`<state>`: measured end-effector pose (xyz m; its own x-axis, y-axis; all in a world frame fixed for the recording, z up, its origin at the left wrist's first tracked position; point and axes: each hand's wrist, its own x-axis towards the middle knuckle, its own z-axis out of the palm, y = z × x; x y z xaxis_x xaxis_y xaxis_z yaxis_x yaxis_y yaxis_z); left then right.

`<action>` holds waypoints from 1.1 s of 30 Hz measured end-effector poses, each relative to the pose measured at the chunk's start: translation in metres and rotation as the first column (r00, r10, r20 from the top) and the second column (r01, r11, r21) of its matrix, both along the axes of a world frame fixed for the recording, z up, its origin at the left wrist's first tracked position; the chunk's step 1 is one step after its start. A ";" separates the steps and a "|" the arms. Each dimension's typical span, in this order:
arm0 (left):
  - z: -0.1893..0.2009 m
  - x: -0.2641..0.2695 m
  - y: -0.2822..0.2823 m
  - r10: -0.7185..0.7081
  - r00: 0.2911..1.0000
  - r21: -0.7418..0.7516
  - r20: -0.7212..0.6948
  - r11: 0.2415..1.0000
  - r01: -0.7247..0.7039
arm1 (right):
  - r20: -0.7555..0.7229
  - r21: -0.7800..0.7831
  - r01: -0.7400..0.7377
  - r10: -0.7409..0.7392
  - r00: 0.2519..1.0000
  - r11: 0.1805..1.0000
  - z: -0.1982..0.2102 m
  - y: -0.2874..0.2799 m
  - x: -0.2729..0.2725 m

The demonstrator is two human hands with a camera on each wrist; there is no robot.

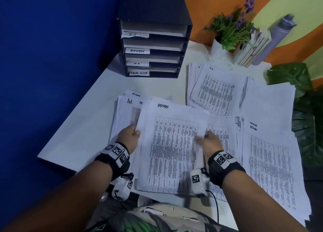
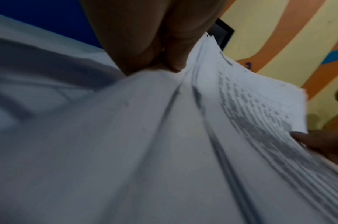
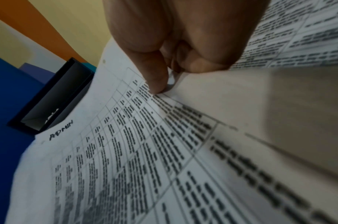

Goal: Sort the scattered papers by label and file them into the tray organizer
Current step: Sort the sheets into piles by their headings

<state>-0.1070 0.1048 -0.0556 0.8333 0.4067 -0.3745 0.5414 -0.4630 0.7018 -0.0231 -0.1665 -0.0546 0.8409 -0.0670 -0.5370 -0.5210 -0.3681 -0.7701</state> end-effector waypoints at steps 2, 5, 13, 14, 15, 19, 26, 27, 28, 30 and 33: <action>-0.001 0.001 -0.004 -0.071 0.998 0.103 -0.003 0.992 0.070 | 0.017 -0.009 -0.032 0.032 0.999 0.999 0.000 0.002 -0.001; -0.005 0.000 -0.002 -0.059 0.994 0.342 -0.095 0.936 0.088 | 0.037 -0.127 -0.056 0.061 0.997 0.990 -0.001 -0.001 0.000; -0.015 0.004 0.005 -0.005 0.962 0.243 -0.272 0.967 0.074 | 0.049 -0.222 -0.065 0.078 0.996 0.973 0.002 -0.008 0.003; -0.015 0.003 0.005 0.004 0.968 0.221 -0.252 0.974 0.054 | 0.056 -0.211 -0.070 0.084 0.995 0.975 0.000 -0.008 0.002; -0.015 0.001 0.003 0.012 0.975 0.205 -0.220 0.978 0.035 | 0.060 -0.189 -0.065 0.078 0.995 0.980 -0.004 -0.008 0.003; -0.011 -0.002 0.000 0.056 0.997 0.093 -0.048 0.994 -0.051 | 0.067 -0.084 -0.016 0.022 0.998 0.996 -0.007 -0.002 0.002; -0.011 -0.006 0.004 0.025 0.998 0.097 0.054 0.995 -0.030 | 0.062 0.024 0.028 -0.029 0.998 0.999 -0.004 0.018 0.002; -0.011 -0.006 0.005 0.037 0.998 0.148 0.047 0.988 -0.044 | 0.078 0.017 0.020 -0.022 0.997 1.000 -0.003 0.019 0.002; -0.012 -0.005 0.006 0.053 0.999 0.214 0.015 0.975 -0.055 | 0.090 -0.008 0.002 -0.001 0.996 1.000 0.000 0.020 0.002; -0.010 -0.006 0.008 0.068 0.987 0.337 -0.146 0.941 -0.015 | 0.105 -0.087 -0.044 0.053 0.993 0.995 0.001 0.019 0.003; -0.010 -0.009 0.010 0.084 0.951 0.399 -0.298 0.916 0.044 | 0.102 -0.173 -0.048 0.066 0.993 0.984 0.000 0.016 0.006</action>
